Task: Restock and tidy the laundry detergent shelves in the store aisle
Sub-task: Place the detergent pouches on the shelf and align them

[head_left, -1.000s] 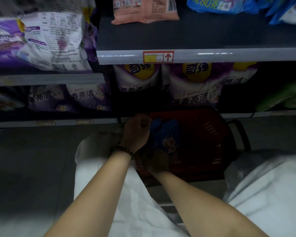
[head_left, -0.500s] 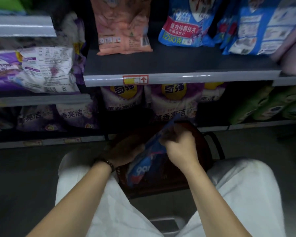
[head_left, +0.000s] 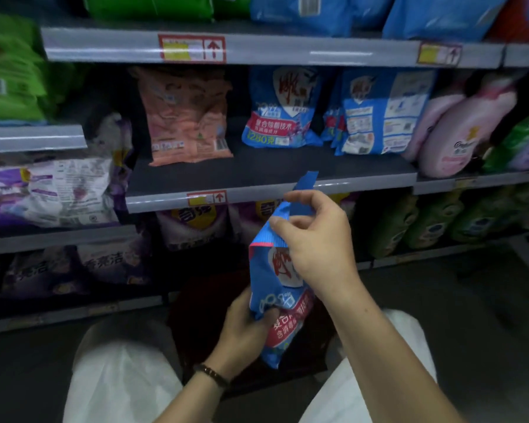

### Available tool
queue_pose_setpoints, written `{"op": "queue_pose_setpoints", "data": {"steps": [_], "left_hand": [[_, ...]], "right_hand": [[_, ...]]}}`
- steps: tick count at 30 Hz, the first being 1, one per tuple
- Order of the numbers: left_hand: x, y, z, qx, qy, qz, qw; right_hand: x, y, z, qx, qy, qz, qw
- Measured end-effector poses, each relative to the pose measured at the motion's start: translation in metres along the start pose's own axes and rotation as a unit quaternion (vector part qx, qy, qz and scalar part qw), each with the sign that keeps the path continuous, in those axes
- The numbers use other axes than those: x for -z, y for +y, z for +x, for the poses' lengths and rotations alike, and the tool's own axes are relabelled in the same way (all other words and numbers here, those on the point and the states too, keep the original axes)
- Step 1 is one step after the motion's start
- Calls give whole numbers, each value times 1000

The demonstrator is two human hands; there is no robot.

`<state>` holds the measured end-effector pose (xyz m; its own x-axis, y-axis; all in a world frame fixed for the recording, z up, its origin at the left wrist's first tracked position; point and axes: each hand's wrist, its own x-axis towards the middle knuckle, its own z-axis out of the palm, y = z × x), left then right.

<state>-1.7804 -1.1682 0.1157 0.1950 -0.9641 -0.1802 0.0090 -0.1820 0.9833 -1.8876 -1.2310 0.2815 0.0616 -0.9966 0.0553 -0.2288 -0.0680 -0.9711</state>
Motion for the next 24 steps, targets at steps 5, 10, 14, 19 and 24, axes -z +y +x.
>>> {"op": "queue_pose_setpoints", "data": {"steps": [5,10,14,19,24], "left_hand": [[-39,27,13,57,60,-74,994],[-71,67,31,46,91,-23,995],[-96,103,33,22,79,36,996],[-103,135,27,-88,-25,168,981],[-97,147,42,-107,-53,192,974]], "right_hand": [[49,35,-3,18,-20,-77,997],[71,74,-27,-16,-191,-311,931],[58,81,-19,-22,-55,-347,936],[68,80,-8,36,129,-271,953],[130,59,-1,-30,107,-96,989]]}}
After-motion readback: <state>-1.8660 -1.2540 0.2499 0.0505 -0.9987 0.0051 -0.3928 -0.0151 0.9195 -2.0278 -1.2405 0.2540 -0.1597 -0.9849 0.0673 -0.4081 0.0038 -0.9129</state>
